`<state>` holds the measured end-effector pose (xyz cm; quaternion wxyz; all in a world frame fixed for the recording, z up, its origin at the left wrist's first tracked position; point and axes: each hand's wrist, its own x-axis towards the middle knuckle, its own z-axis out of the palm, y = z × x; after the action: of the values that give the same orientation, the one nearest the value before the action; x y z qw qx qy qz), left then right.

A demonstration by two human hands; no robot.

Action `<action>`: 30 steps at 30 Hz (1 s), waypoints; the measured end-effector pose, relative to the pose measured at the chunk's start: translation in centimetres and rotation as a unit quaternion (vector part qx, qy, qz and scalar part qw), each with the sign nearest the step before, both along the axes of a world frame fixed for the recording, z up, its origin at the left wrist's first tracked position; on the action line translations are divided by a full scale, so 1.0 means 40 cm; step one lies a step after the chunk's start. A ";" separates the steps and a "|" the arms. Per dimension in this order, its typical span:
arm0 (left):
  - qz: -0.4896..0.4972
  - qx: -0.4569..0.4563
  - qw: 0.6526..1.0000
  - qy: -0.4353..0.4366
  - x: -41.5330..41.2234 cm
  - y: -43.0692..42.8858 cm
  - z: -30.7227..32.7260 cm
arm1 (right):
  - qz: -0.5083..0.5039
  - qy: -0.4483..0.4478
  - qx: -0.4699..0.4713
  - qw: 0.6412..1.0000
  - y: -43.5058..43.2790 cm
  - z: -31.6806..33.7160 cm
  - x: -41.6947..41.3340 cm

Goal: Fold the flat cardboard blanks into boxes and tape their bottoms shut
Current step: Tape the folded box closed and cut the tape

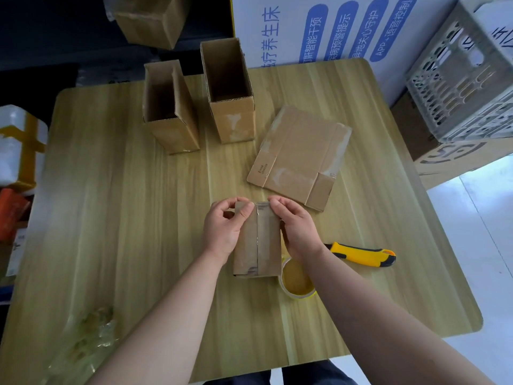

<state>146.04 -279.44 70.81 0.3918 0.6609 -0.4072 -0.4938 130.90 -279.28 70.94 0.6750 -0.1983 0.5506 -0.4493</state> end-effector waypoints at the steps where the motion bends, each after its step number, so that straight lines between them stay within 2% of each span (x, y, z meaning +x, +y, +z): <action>1: 0.009 -0.003 1.000 -0.006 -0.004 0.003 -0.002 | -0.011 -0.012 0.012 1.000 0.003 -0.001 0.000; 3: 0.025 -0.020 0.999 -0.022 -0.010 0.008 -0.004 | -0.030 -0.014 0.028 0.999 0.009 -0.002 0.003; 5: 0.016 -0.034 0.996 -0.079 -0.012 0.009 -0.001 | -0.031 0.021 0.025 0.999 0.013 0.005 0.005; 8: -0.020 -0.004 0.988 -0.156 -0.002 0.015 0.008 | 0.014 0.114 -0.002 0.993 0.030 0.018 -0.010; 11: -0.025 -0.013 0.989 -0.143 0.024 0.042 0.018 | 0.073 0.227 -0.033 0.971 0.070 0.015 -0.058; 14: 0.016 0.023 0.993 -0.112 0.048 0.104 0.019 | 0.125 0.377 -0.062 0.916 0.144 -0.015 -0.121; 17: 0.057 0.089 0.991 -0.084 0.051 0.184 -0.017 | 0.195 0.453 -0.096 0.865 0.233 -0.043 -0.166; 19: 0.064 0.157 0.984 -0.060 0.048 0.232 -0.047 | 0.284 0.506 -0.110 0.807 0.283 -0.058 -0.177; 22: -0.037 0.222 0.972 -0.064 0.029 0.297 -0.064 | 0.422 0.586 -0.099 0.685 0.325 -0.084 -0.167; 23: -0.075 0.232 0.967 -0.070 0.021 0.316 -0.065 | 0.432 0.594 -0.090 0.672 0.328 -0.090 -0.166; 26: -0.143 0.247 0.955 -0.083 -0.008 0.357 -0.067 | 0.422 0.568 -0.074 0.703 0.333 -0.097 -0.187; 30: -0.166 0.240 0.955 -0.051 -0.076 0.380 -0.057 | 0.418 0.520 -0.072 0.741 0.361 -0.063 -0.247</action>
<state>143.00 -264.25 68.52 0.1131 0.6827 -0.4000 -0.6009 121.04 -264.83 68.43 0.3875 -0.6593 0.6443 0.0126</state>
